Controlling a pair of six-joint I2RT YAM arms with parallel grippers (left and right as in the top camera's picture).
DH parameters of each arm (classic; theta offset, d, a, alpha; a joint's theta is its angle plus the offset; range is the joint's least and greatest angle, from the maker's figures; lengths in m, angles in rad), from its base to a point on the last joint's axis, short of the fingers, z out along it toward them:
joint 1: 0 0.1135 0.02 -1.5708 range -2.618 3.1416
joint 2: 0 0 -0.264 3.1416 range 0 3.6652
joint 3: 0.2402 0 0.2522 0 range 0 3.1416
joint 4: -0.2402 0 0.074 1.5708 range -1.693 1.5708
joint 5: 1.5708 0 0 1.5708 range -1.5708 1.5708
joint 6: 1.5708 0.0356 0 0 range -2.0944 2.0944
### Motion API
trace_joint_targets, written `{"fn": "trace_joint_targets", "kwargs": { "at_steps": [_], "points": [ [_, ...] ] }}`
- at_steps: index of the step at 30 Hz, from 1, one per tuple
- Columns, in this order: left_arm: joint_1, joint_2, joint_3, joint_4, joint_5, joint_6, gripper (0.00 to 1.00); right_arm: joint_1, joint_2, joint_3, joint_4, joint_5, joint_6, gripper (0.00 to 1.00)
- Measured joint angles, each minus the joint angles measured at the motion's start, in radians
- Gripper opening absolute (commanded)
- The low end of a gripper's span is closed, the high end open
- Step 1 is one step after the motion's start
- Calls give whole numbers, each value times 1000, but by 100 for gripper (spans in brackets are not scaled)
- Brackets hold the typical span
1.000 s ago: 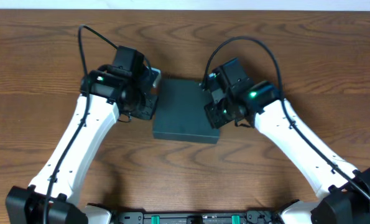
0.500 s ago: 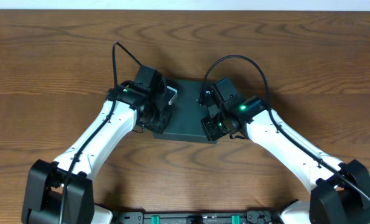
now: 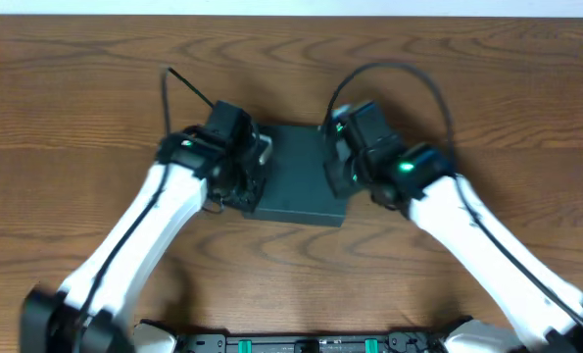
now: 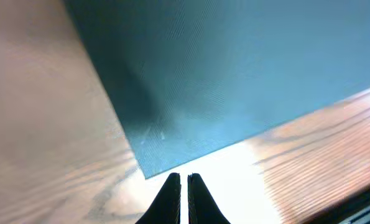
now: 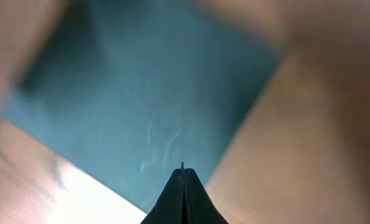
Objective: Pack container
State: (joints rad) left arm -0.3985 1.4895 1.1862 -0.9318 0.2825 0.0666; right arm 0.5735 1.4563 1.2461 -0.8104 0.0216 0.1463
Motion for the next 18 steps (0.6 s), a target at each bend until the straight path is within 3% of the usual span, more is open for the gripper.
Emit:
{"fn": "trace_joint_targets", "kwargs": {
  "at_steps": [5, 13, 18],
  "points": [
    [0, -235, 127, -2, -23, -11, 7, 0, -163, 146, -8, 116, -42, 1],
    [-2, -665, 171, -44, -250, -16, 17, 0, -434, 233, -16, 225, -72, 1],
    [-2, -841, 172, -142, -349, -17, 17, 0, -594, 245, -164, 286, -95, 1]
  ]
}}
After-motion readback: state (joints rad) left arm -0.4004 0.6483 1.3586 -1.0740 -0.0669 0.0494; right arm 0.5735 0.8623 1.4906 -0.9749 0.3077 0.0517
